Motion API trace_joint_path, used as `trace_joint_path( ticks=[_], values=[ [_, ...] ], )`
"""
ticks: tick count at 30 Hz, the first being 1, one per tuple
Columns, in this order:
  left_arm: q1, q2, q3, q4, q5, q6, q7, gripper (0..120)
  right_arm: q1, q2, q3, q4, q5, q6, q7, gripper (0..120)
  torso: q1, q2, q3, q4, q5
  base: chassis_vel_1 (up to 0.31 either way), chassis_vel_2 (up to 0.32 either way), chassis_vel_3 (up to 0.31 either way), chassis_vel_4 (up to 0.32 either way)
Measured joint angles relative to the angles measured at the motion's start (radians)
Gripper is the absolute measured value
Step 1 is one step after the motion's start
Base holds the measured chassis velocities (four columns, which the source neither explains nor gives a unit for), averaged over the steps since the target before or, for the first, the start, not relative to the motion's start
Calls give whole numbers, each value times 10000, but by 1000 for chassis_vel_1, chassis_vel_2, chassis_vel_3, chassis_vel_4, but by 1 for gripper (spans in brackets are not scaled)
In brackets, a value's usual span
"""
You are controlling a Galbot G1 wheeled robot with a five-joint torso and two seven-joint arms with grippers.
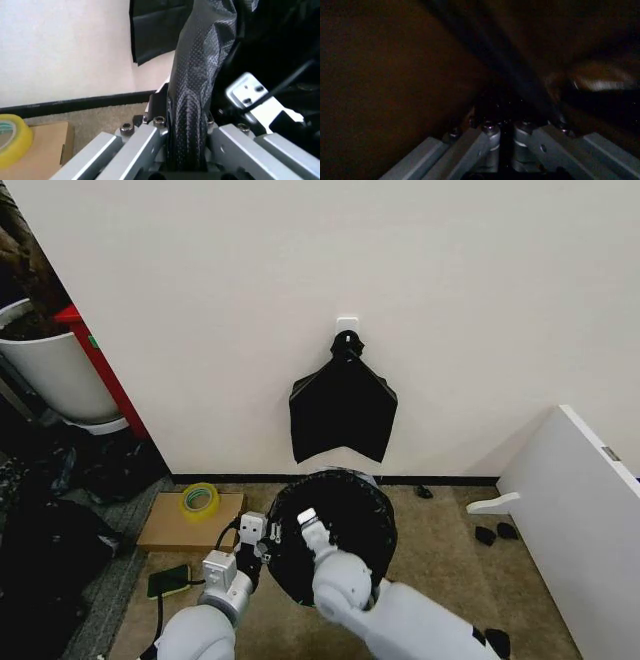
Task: Place the garbage bag over the trash bin.
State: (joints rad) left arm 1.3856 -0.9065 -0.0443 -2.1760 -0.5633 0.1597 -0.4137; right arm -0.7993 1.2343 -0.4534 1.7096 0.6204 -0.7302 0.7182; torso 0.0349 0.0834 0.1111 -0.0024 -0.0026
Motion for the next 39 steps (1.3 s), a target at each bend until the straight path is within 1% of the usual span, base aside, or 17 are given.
trace_joint_path(
  ticks=[4,8,13,14,15,18,19,21,23,26,27,28,31,33,34,36,39],
  values=[
    [-30,-33,26,10,-19,0,3,0,-226,-75,-176,236,288,-9,32,0,0,0,0,0,3,0,0,0,0],
    [-100,-150,27,178,-387,221,-196,0,-363,121,211,757,282,-7,8,0,0,0,0,4,4,0,0,0,0],
    [-389,-299,-251,459,-1555,827,-709,0,-684,-685,826,2599,1036,-2,-332,0,0,0,0,3,2,0,0,0,0],
    [-565,-366,-334,650,-2206,1093,-944,0,-1038,-1061,1188,3415,1265,1,-697,8,0,-1,0,1,5,0,0,0,0],
    [-565,-366,-334,650,-2206,1093,-944,0,-1038,-1061,1188,3415,1265,1,-697,8,0,-1,0,1,5,0,0,0,0],
    [-829,-517,-459,1059,-3326,1490,-1199,0,-1747,-1781,2079,4971,1348,291,-2021,19,0,0,0,3,3,0,0,0,0],
    [-829,-517,-459,1059,-3326,1490,-1199,0,-1747,-1781,2079,4971,1348,291,-2021,19,0,0,0,3,3,0,0,0,0],
    [-913,-690,-489,1335,-3798,1700,-954,0,-2443,-2226,3228,6236,1327,561,-2598,31,0,1,-1,-4,1,0,0,0,0],
    [-842,-828,-519,1379,-3937,1808,-911,0,-2648,-2292,3604,6519,1213,767,-2654,38,0,1,-1,-4,1,0,0,0,0],
    [-812,-1188,-502,1605,-4323,2111,-1059,0,-3320,-2241,4431,6857,581,1288,-2660,48,0,0,0,9,4,0,0,0,0],
    [-842,-1248,-494,1667,-4396,2153,-1095,0,-3448,-2217,4555,6891,470,1337,-2682,50,0,0,0,7,3,0,0,0,0],
    [-980,-1455,-480,1889,-4655,2240,-1206,0,-4195,-2046,5117,7024,-121,1590,-2892,58,0,0,0,1,2,0,0,0,0],
    [-1074,-1539,-471,2003,-4777,2254,-1238,0,-4653,-1928,5402,7087,-458,1746,-3041,66,0,0,0,0,4,0,0,0,0],
    [-1332,-1639,-377,2364,-4993,2236,-1250,0,-5759,-1554,5921,7205,-1176,2144,-3316,76,0,1,-1,-3,3,0,0,0,0],
    [-1332,-1639,-377,2364,-4993,2236,-1250,0,-5759,-1554,5921,7205,-1176,2144,-3316,76,0,1,-1,-3,3,0,0,0,0],
    [-1688,-1608,-194,2775,-4940,2092,-1198,0,-6400,-1063,6213,7221,-1678,2416,-3408,88,-1,0,-1,1,4,0,0,0,0],
    [-1842,-1592,-142,2888,-4942,2085,-1227,0,-6550,-886,6302,7210,-1767,2442,-3456,95,0,0,-1,1,4,0,0,0,0]
  ],
)
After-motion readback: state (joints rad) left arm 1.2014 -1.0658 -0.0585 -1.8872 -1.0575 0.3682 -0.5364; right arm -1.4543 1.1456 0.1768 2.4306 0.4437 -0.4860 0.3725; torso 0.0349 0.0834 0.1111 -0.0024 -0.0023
